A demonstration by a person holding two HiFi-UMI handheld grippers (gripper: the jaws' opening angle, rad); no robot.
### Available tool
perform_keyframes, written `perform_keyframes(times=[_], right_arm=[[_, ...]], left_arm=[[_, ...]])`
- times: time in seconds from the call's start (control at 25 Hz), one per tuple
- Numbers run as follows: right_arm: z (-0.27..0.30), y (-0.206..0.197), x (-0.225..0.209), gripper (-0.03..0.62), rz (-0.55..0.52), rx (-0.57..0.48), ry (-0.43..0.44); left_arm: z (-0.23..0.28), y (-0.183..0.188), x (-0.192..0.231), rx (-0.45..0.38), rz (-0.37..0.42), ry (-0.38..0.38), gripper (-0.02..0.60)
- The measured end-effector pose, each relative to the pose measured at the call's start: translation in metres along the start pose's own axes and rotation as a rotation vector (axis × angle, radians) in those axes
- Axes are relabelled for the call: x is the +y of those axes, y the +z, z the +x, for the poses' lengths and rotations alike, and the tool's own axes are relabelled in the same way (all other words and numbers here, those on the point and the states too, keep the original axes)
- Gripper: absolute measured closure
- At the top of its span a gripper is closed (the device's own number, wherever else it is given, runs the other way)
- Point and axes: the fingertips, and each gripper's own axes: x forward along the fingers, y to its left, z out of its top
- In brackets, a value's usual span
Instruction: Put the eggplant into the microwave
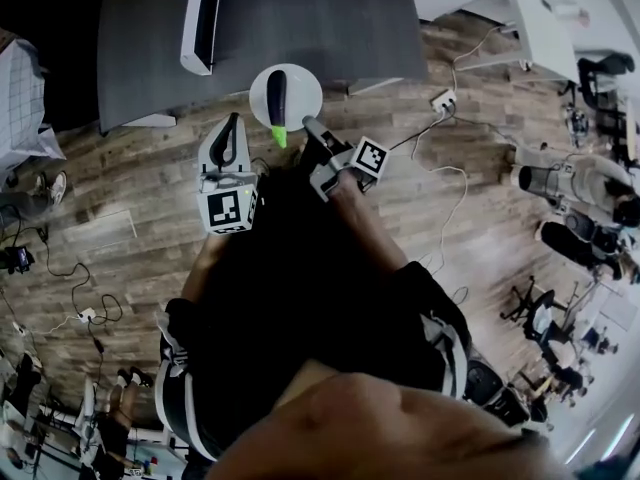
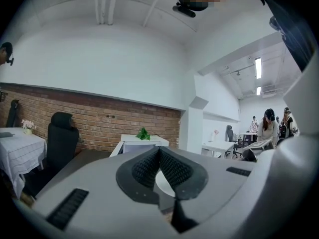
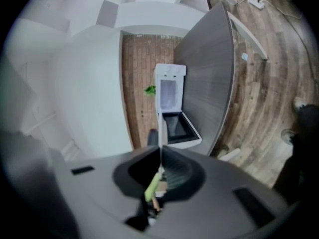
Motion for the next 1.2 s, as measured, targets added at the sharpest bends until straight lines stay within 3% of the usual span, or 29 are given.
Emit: perform_keyframes(times=[0.64,1.2], right_arm=[[0.008,-0.001,0.005,0.557,0.008,-0.019,0.032],[0.037,0.042,0.002,0.557,0.026,-0.002,0.022]], left_arm=[[-0.005,0.003,0.004,-0.015,0.003,-0.009,0.548],[0.05,0.0,0.004,0.003,0.006,0.004,0.548]])
